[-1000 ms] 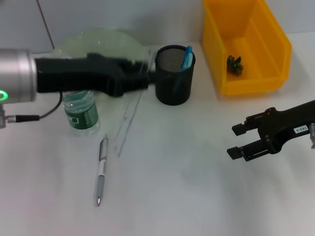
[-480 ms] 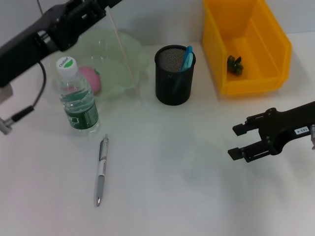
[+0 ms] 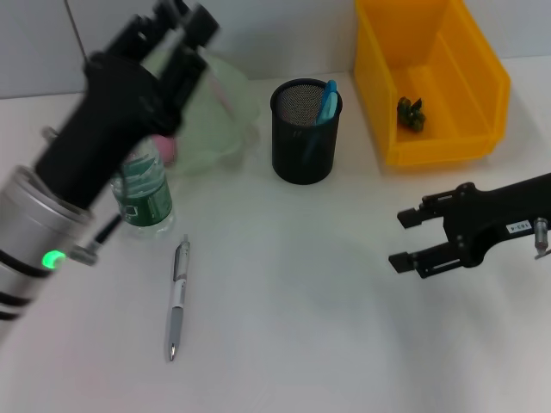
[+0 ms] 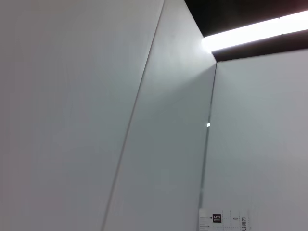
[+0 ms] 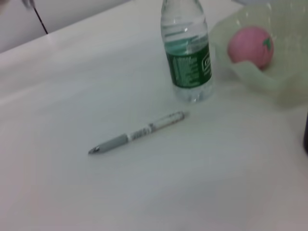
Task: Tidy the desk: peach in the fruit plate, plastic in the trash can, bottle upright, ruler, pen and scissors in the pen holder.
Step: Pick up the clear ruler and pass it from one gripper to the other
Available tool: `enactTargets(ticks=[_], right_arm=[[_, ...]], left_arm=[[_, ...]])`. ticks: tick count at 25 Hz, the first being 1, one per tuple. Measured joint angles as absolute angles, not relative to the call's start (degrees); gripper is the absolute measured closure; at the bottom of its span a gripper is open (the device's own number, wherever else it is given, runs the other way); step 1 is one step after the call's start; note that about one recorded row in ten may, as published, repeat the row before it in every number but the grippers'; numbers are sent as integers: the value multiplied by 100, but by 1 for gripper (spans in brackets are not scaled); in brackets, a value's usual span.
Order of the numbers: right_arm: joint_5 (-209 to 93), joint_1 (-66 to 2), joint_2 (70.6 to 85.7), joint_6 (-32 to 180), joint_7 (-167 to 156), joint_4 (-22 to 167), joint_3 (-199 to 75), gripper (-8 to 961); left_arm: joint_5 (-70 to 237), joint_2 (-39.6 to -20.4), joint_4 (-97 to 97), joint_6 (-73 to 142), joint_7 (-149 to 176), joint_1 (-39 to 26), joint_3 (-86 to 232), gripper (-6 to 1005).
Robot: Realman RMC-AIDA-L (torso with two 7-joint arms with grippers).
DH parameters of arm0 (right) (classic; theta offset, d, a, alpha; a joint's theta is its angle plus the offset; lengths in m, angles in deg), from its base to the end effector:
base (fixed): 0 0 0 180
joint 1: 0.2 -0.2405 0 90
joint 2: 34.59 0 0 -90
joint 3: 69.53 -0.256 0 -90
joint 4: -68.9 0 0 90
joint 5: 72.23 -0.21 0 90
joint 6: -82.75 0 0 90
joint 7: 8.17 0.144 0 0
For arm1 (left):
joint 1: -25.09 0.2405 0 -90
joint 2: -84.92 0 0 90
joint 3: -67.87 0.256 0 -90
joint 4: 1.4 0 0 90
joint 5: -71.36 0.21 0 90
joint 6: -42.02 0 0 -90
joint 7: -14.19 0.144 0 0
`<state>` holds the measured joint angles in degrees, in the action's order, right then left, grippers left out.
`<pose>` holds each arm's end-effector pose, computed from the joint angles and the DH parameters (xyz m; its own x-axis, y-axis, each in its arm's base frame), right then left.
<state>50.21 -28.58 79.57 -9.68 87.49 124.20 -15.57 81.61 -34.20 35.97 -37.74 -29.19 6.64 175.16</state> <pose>0.2590 0.3348 0.0391 0.9107 -0.3800 -0.1619 -0.4035 -0.9023 -0.1519 -0.1769 0.3066 -0.0209 0.2665 -0.1218 0.9561 0.5126 -0.8222 -0.2476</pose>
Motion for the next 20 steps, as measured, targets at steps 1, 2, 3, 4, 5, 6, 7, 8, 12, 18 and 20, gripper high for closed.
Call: enactTargets(ticks=[1,2,3,4,5,6,7,8,12,18,20], right_arm=[[5016,-2848,8010,-960,8640,12444,-1681,184],[5013,-2836,8083,-963,8503,12468,-1839,184],[5011,-2829,8152,-960,8370,12491,-2002,184],[5002,-2819,8328,-956,8008,12499,-2378,184],[5002,-2819,8328,-956,8008,12499,-2378,184],[4964,-2815,8397,-944,7803,12445,-2530,184],[4881,-2807,8444,-921,7579,12341,-2650,185],[4727,-2795,8464,-888,7355,12174,-2727,185],[3560,-2639,8461,-645,6186,11333,-2751,185],[2281,-2543,8481,-482,4342,10065,-2705,185],[1845,-2627,8480,-471,3728,9475,-2706,184]], left_arm=[[7645,-3422,3617,-3632,-2424,682,17979,589],[7286,-3423,3636,-3532,-2106,684,18301,589],[6970,-3424,3647,-3419,-1852,679,18509,588],[6170,-3423,3686,-3124,-1229,643,19066,587],[6170,-3423,3686,-3124,-1229,643,19066,587],[5885,-3423,3703,-3027,-1007,617,19270,586],[5547,-3424,3731,-2928,-719,583,19506,586],[5276,-3424,3758,-2858,-514,556,19682,585],[4618,-3426,3907,-2714,108,526,20089,583],[4161,-3426,4033,-2512,571,472,20334,580],[4144,-3425,4062,-2460,610,451,20343,579]])
